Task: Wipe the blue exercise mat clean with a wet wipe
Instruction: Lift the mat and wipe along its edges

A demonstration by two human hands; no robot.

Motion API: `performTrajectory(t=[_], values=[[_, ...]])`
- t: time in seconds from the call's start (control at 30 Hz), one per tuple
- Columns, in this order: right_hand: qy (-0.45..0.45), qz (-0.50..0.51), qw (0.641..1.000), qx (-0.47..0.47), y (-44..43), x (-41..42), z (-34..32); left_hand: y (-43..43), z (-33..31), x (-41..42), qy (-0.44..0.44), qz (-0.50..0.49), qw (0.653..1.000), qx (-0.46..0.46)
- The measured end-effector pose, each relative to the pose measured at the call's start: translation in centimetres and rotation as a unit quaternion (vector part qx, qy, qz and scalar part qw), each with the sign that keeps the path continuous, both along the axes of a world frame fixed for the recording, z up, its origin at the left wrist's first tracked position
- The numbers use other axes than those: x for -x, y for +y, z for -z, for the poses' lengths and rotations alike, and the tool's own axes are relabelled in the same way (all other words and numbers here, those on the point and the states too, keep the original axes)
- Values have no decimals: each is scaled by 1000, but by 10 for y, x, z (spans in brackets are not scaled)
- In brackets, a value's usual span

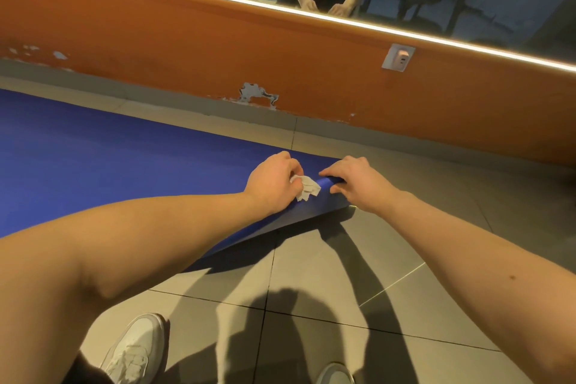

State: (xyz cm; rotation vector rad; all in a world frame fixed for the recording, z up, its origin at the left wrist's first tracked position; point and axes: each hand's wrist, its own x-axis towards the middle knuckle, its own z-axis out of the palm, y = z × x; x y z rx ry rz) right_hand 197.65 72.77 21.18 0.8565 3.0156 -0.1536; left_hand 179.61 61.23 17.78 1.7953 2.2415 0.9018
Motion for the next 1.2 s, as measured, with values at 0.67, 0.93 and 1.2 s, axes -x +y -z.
performTrajectory(t=[0.67, 0.93, 1.2], values=[[217, 207, 953, 33, -13, 24, -2, -18, 6, 21, 171, 31, 982, 70], [209, 214, 954, 30, -10, 24, 7, -58, 37, 47, 125, 27, 982, 139], [74, 49, 979, -184, -46, 35, 0, -45, 11, 57, 150, 19, 982, 111]])
